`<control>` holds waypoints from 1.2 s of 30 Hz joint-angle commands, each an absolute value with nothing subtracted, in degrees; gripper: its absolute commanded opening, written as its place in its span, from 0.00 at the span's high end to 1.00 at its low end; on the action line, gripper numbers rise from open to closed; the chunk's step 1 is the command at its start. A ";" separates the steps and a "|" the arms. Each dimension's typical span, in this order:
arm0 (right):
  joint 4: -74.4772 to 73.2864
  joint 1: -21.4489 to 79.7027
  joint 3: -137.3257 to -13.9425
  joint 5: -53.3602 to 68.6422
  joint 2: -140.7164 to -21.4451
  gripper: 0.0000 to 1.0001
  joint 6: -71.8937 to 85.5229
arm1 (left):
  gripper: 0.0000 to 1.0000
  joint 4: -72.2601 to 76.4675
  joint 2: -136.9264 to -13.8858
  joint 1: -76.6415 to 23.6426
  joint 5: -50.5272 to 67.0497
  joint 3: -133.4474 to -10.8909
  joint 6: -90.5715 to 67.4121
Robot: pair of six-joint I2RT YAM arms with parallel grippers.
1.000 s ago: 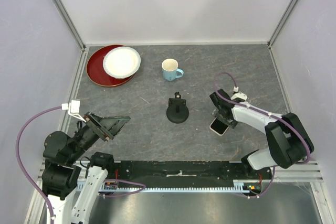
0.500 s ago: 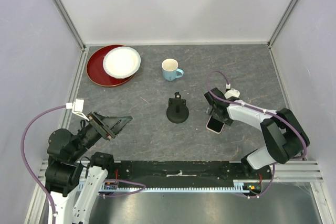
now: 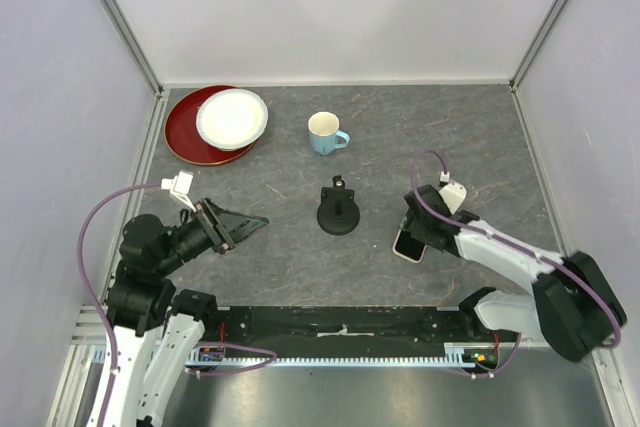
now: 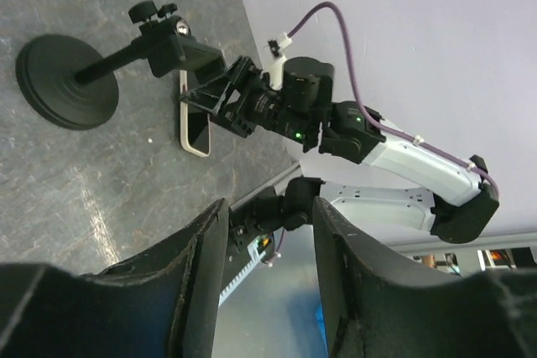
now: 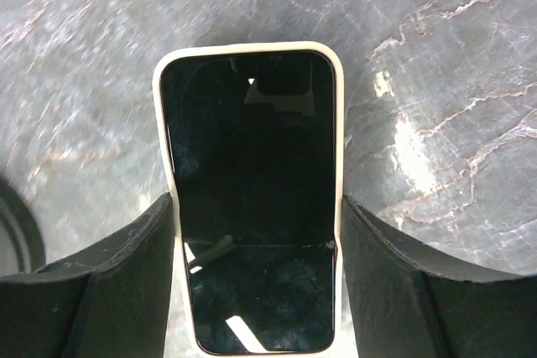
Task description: Place the phone on the phone stand
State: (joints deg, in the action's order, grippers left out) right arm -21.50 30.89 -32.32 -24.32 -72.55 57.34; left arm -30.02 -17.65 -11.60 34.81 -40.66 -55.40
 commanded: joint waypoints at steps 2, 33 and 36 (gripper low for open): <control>-10.91 30.85 -30.41 -20.66 -58.02 1.00 49.75 | 0.47 -29.51 -23.63 -11.87 44.03 -44.81 -49.06; -9.93 26.98 -23.30 -0.88 -22.16 1.00 94.02 | 0.26 -4.31 -70.56 -79.62 -25.39 -61.52 -14.95; -10.45 26.98 -22.68 -0.27 -20.31 1.00 95.09 | 0.26 -3.87 -75.31 -79.63 -27.24 -64.15 -15.20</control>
